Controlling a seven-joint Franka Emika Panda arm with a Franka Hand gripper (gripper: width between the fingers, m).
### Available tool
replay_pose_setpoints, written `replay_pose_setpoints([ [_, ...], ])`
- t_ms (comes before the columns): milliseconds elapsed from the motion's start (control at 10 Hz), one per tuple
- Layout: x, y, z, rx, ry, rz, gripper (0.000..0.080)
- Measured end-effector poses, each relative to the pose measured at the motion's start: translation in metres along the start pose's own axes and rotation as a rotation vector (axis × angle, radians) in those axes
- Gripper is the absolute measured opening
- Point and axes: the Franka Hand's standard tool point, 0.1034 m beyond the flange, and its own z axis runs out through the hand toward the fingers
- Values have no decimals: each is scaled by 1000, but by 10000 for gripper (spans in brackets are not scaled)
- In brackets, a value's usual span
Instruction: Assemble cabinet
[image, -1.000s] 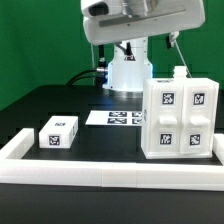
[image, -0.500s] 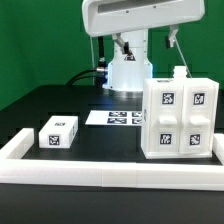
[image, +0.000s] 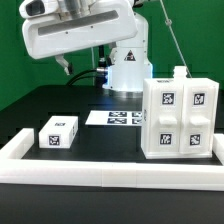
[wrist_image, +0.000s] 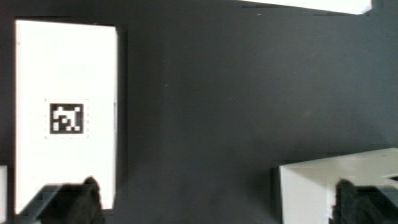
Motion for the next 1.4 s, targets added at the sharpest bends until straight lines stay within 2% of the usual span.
replay_pose_setpoints([
  [100,0,0,0,0,-1,-1,649],
  [200,4,4,4,-17,20,-1,649],
  [300,5,14,19,-29,34,1,649],
  [400,4,29,27,-26,25,17,649],
  [500,10,43,29,-45,61,36,649],
  [700,18,66,36,-127,228,10,649],
  [800,12,64,39,-123,229,17,649],
  [1000,13,64,39,-125,230,16,649],
  [1100,12,67,42,-117,228,37,649],
  [1200,8,79,53,-113,219,99,649],
  [1400,7,92,69,-125,216,140,649],
])
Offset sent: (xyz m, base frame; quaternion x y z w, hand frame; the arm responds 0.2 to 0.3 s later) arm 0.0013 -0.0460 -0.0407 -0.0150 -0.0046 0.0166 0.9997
